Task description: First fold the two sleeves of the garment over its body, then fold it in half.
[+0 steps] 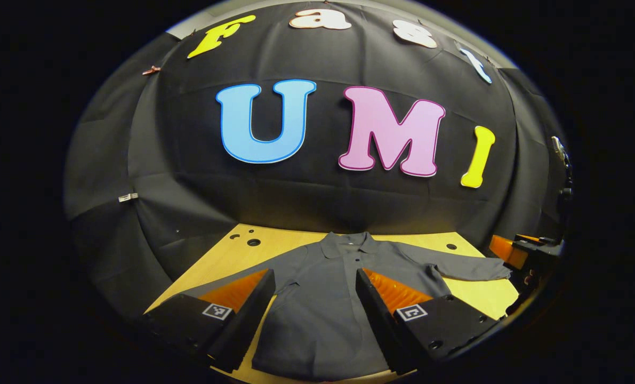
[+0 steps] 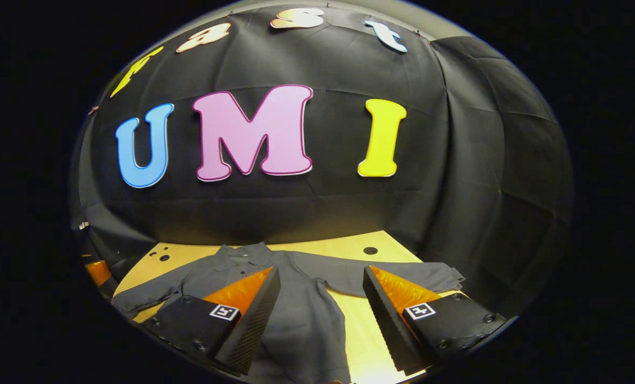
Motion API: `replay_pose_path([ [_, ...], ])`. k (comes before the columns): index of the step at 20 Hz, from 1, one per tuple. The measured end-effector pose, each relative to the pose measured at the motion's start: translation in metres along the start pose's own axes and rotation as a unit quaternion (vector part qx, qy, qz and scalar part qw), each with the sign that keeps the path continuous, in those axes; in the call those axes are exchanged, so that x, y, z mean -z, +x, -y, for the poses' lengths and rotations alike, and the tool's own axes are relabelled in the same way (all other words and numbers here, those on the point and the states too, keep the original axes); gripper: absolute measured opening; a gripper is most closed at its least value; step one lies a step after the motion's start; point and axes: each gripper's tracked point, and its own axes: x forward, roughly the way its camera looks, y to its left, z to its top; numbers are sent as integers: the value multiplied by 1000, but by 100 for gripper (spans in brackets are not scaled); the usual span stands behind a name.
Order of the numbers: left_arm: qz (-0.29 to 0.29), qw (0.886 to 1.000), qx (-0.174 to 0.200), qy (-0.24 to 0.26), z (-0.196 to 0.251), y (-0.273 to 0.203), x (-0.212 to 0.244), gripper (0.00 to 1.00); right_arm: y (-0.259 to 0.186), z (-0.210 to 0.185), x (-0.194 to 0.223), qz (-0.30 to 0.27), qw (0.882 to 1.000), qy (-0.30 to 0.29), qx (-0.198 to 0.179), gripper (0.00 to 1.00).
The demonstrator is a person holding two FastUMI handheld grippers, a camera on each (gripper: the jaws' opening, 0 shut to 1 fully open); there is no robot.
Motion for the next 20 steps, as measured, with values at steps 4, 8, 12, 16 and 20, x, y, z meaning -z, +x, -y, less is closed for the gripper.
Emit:
replay_pose_path([
  [4, -5, 1000, 6, 4, 7, 0, 3, 96, 13, 24, 1, -18, 1000, 21, -1, 97],
  [8, -11, 1000, 5, 10, 11, 0, 6, 96, 29, 63, 2, -26, 999, 15, 36, 97],
  [12, -19, 1000, 6, 17, 20, 2, 11, 96, 46, 93, 8, -44, 997, 24, 56, 97],
  [16, -28, 999, 6, 29, 31, 6, 20, 96, 70, 135, 22, -61, 993, 35, 96, 97],
  [20, -40, 998, -2, 41, 41, 13, 30, 96, 97, 187, 46, -96, 984, 42, 145, 97],
])
